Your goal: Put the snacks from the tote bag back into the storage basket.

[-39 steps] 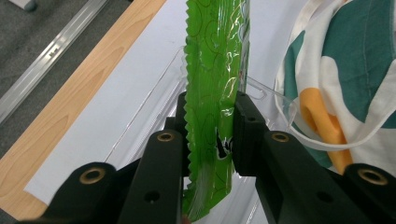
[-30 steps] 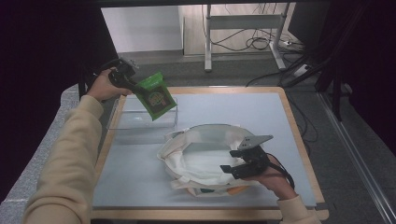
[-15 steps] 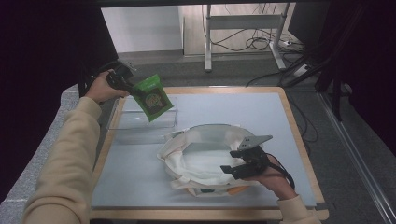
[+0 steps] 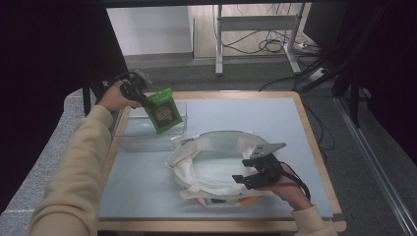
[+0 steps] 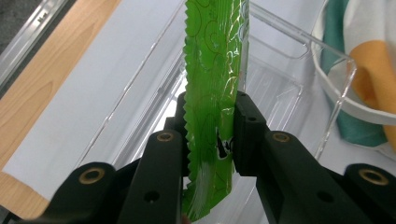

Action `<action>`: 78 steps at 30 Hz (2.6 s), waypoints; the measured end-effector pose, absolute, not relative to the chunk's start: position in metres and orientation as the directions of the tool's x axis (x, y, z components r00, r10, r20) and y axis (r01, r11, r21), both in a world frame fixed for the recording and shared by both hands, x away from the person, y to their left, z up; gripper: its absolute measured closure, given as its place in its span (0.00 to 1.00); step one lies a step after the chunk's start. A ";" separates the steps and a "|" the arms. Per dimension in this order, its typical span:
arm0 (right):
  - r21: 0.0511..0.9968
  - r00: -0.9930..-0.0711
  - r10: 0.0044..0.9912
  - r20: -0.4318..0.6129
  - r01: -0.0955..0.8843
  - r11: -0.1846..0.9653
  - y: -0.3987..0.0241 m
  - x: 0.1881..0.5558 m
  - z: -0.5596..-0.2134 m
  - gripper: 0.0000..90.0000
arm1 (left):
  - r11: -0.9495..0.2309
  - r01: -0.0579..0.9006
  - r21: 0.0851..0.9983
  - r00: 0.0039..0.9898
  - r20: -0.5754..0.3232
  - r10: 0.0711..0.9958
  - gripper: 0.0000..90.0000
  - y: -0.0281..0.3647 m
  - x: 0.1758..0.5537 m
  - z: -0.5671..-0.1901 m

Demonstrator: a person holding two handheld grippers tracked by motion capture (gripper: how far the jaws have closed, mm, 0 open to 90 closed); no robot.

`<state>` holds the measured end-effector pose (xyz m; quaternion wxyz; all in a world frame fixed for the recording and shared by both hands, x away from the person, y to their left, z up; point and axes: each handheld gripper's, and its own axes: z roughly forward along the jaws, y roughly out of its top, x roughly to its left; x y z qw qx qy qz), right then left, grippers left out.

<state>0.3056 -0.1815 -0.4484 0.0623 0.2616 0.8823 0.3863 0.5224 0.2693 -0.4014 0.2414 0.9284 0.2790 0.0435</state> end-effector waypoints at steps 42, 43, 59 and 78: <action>0.696 -0.851 0.515 0.100 0.430 0.575 -0.180 0.308 -0.455 0.35 | -0.658 0.455 0.600 0.777 0.093 0.622 0.60 0.245 0.546 -0.412; 0.696 -0.851 0.516 0.100 0.430 0.575 -0.180 0.308 -0.455 0.35 | -0.656 0.452 0.604 0.777 0.094 0.623 0.60 0.245 0.546 -0.411; 0.697 -0.850 0.517 0.100 0.431 0.574 -0.181 0.308 -0.455 0.35 | -0.612 0.440 0.657 0.755 0.100 0.648 0.57 0.249 0.534 -0.388; 0.721 -0.854 0.511 0.094 0.412 0.557 -0.182 0.308 -0.446 0.35 | -0.549 0.490 0.677 0.751 -0.008 0.660 0.57 0.257 0.494 -0.388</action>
